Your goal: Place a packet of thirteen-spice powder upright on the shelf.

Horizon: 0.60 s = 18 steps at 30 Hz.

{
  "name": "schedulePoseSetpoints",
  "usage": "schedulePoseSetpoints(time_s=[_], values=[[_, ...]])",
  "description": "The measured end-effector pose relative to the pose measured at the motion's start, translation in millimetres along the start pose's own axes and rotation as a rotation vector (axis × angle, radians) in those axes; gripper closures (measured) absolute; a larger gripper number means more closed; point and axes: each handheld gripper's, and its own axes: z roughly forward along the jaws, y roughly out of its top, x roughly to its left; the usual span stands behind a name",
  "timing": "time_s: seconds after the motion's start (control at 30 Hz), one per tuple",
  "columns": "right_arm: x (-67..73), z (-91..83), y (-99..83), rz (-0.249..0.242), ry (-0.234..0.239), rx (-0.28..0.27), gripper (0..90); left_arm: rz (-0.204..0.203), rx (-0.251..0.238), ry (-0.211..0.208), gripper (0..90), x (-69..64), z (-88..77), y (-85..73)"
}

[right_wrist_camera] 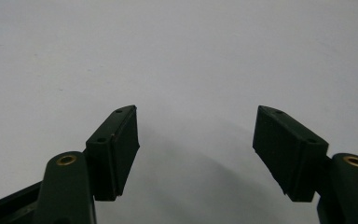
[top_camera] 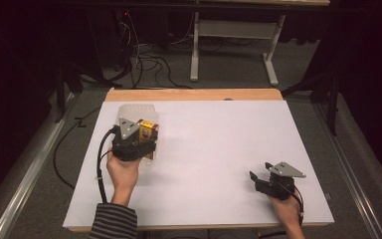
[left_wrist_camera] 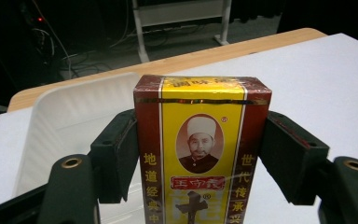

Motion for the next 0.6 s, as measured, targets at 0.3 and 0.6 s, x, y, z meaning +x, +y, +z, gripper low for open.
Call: schedulePoseSetpoints(time_s=[0.3,0.6], values=[[0.0,0.0,0.0,-0.001,-0.001,0.0,31.6,-0.019,0.01,0.033,32.8,9.2,3.2,-7.9],[0.1,0.1,0.0,-0.003,-0.001,0.0,31.6,-0.034,0.025,0.059,32.8,16.5,6.8,-15.9]])
